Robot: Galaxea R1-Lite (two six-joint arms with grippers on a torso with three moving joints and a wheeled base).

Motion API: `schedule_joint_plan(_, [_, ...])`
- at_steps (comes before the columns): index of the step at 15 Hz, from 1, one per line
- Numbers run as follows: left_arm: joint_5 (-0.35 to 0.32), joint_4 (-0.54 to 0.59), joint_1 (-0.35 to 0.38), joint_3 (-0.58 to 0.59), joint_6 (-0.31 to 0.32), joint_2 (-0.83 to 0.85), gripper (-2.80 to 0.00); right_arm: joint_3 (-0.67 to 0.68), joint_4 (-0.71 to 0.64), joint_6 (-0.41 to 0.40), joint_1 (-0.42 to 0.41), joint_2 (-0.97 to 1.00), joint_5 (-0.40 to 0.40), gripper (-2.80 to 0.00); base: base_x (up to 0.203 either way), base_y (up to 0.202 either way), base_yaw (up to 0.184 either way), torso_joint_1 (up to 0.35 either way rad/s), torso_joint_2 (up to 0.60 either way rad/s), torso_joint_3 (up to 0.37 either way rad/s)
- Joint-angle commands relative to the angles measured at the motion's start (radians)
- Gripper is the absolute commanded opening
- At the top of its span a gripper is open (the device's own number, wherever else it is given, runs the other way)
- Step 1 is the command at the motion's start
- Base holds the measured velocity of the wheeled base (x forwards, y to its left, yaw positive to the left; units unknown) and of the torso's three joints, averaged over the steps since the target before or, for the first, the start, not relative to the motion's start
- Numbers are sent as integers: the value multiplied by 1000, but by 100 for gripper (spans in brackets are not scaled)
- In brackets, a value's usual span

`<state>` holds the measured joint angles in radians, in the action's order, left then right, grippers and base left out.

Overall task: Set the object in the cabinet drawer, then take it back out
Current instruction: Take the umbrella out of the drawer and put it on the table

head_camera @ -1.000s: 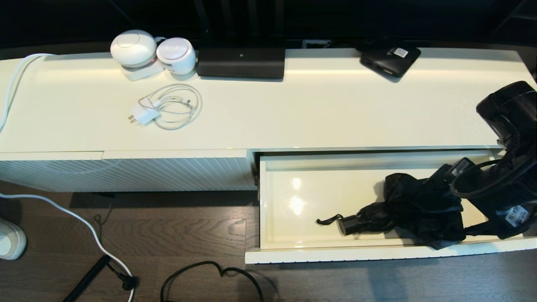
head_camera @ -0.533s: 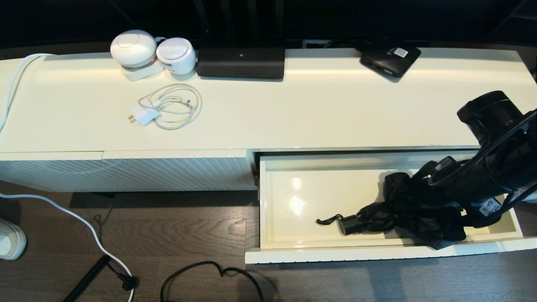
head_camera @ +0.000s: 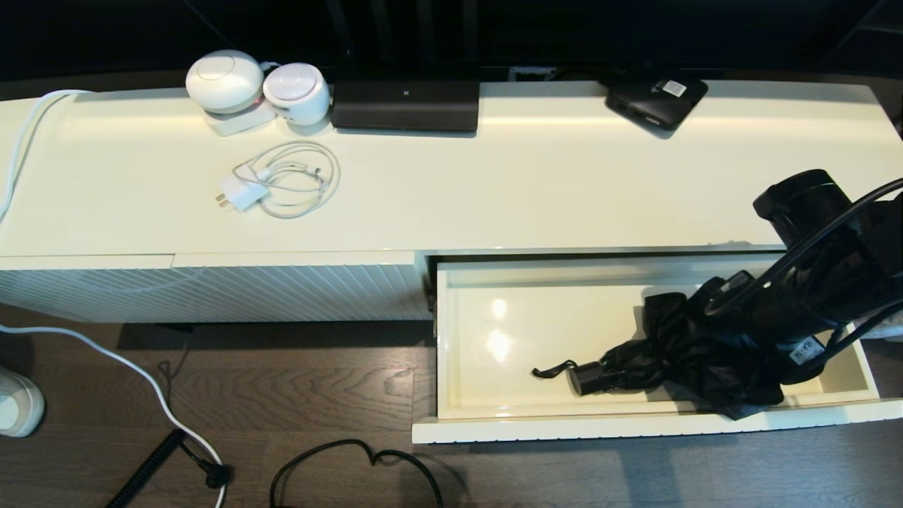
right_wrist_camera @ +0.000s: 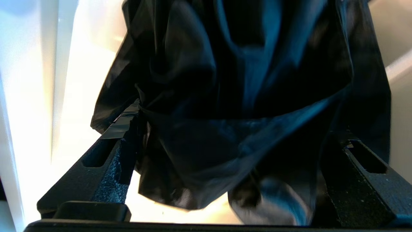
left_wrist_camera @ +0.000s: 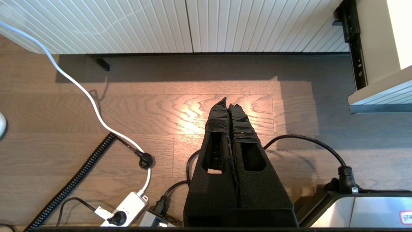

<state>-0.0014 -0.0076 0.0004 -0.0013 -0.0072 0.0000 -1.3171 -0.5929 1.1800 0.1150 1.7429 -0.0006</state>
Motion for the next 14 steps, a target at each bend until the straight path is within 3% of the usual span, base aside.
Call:
schedule_joint_plan(1, [0,0,1,1,0,0,-280,10,5,5,-12,17,5,0,0,0,0,0,0,0])
schedule_joint_plan(7, [0,0,0,0,0,0,-280,20,33,4,-28,43,17,0,0,0,0,0,0,0])
schedule_joint_plan(8, [0,0,1,1,0,0,-280,24,34,4,-28,52,19,-280,0,0,0,0,0,0])
schedule_joint_plan(14, [0,0,1,1,0,0,-280,22,29,5,-24,40,27,-280,0,0,0,0,0,0])
